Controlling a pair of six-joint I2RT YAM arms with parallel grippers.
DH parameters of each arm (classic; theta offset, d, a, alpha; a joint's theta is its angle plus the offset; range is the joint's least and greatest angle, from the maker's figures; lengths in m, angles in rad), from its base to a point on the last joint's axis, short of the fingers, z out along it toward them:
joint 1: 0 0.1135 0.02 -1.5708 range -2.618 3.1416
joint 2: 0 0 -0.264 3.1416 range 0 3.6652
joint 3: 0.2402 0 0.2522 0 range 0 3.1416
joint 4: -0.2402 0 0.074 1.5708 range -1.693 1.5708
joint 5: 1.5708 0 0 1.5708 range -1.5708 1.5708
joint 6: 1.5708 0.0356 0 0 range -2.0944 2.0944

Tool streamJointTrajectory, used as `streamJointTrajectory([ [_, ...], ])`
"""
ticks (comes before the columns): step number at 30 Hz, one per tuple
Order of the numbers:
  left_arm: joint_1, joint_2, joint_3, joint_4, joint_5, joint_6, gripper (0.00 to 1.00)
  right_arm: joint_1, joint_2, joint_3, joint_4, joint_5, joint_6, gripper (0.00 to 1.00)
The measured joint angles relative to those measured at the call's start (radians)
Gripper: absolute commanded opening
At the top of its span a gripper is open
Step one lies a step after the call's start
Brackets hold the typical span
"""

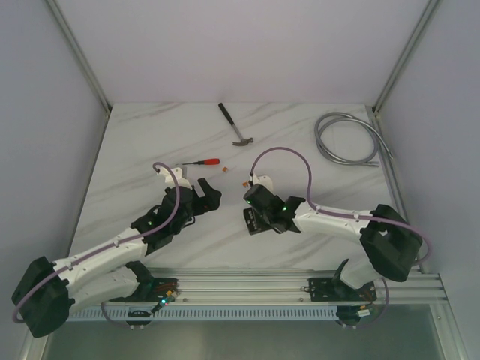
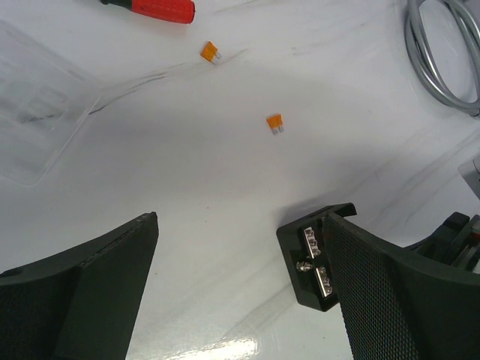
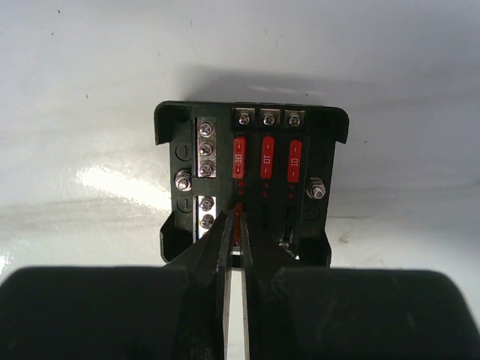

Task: Snap on the fuse box
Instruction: Install the fuse at the fuse box base.

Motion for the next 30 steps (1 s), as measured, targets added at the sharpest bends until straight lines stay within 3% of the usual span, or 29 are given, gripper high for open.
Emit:
streamJointTrajectory([
  [10,0.000,-0.035,0.000,-0.007,-0.005,0.000,1.00,0.026,0.035,0.050,0.013,0.024,-0.048,0.01],
  [13,0.000,-0.042,0.000,-0.011,-0.013,0.000,1.00,0.045,0.047,0.071,0.003,0.022,-0.061,0.08],
  [21,0.003,-0.043,0.000,-0.027,-0.024,0.000,1.00,0.077,0.047,0.118,-0.061,-0.010,-0.098,0.40],
  [26,0.006,-0.044,0.000,-0.028,-0.032,0.000,1.00,0.073,0.008,0.180,-0.066,0.003,-0.142,0.49],
  [30,0.011,-0.043,0.000,-0.036,-0.037,0.001,1.00,0.031,0.008,0.235,-0.042,0.035,-0.183,0.51],
])
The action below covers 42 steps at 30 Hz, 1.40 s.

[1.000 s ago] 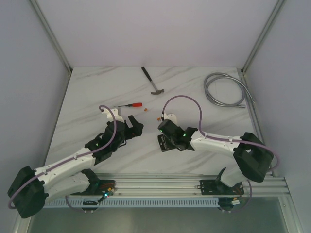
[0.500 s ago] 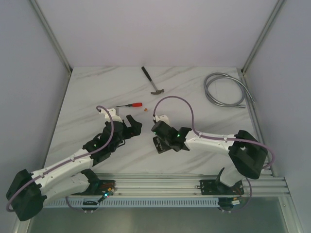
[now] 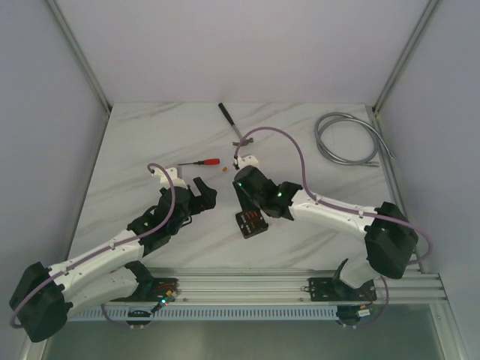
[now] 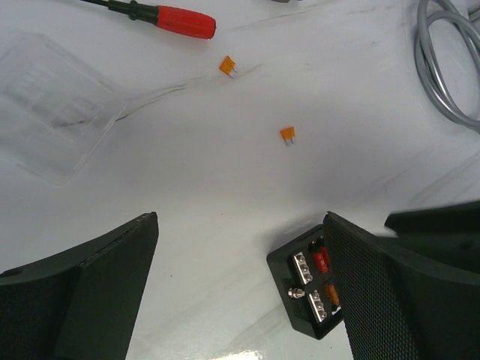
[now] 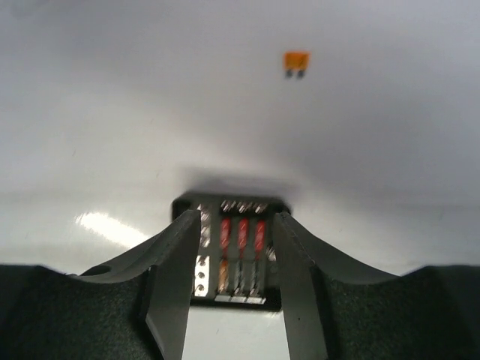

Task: Snap on the fuse box
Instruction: Install the fuse at the fuse box base, then pick up the fuse from the center of the board.

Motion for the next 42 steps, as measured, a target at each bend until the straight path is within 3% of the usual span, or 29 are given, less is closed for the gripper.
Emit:
streamJointTrajectory([
  [8,0.021,0.000,-0.001,-0.013,-0.001,0.000,1.00,-0.133,0.171,0.054,0.095,0.028,-0.063,0.51],
  [22,0.039,0.034,-0.001,-0.013,0.001,0.004,1.00,-0.202,0.462,0.254,0.193,0.000,-0.136,0.48],
  [42,0.042,0.037,-0.001,-0.013,0.012,0.007,1.00,-0.237,0.530,0.306,0.172,-0.063,-0.136,0.38],
])
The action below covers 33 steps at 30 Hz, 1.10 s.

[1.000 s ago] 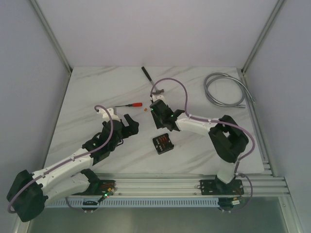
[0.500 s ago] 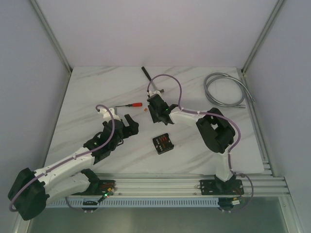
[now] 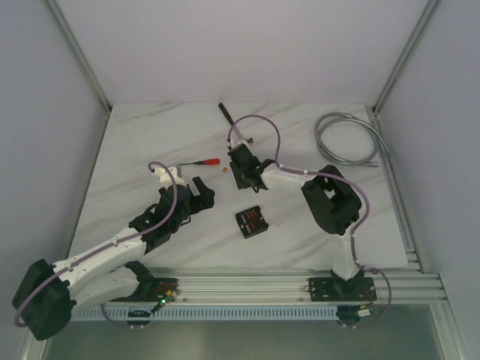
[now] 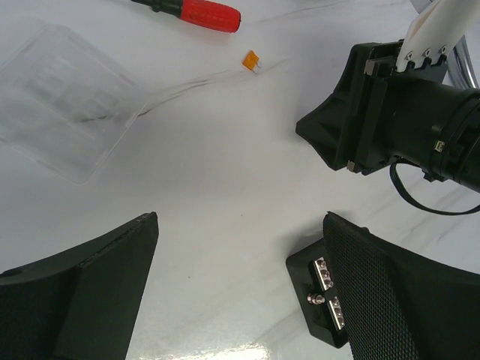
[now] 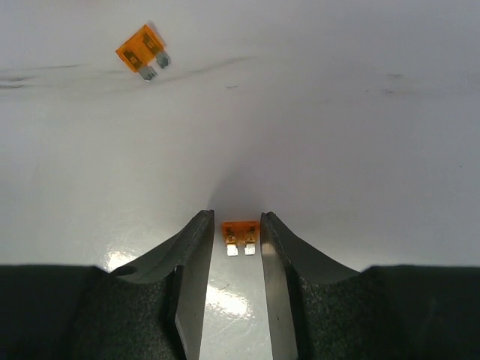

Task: Snap on the fuse box
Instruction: Pick up the fuse from the center of the board.

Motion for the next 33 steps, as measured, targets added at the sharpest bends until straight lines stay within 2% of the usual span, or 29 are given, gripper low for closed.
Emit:
streamJointTrajectory([
  [9,0.000,0.001,0.000,0.000,0.007,0.000,1.00,-0.018,0.003,0.009,-0.017,-0.040,0.029,0.36],
  [20,0.000,0.028,0.000,0.000,0.018,0.000,1.00,-0.024,0.001,0.009,-0.020,-0.047,0.044,0.25],
  [33,0.000,0.072,0.001,0.001,0.045,0.000,1.00,-0.024,-0.024,-0.006,-0.070,-0.037,0.032,0.27],
])
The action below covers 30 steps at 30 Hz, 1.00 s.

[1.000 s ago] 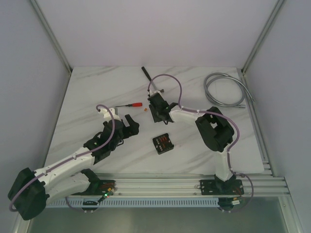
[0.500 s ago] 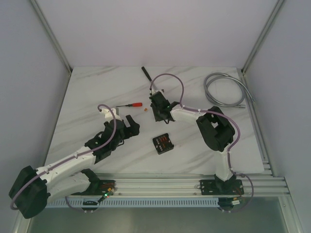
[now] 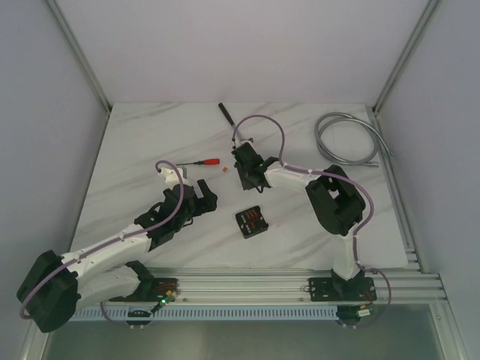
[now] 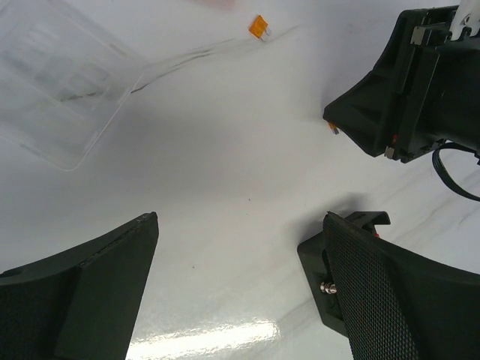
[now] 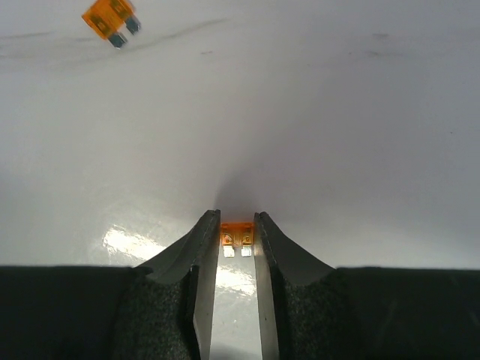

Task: Snap on the fuse box
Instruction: Pick up the fuse from the center of the board.

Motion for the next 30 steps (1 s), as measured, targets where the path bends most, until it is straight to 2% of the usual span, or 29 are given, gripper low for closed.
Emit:
streamJointTrajectory([
  [11,0.000,-0.001,0.001,0.000,0.007,0.000,1.00,-0.007,-0.006,0.000,-0.047,-0.026,-0.026,0.37],
  [30,0.000,-0.018,0.001,0.000,0.007,0.000,1.00,-0.012,-0.013,0.002,-0.083,-0.040,-0.022,0.35],
])
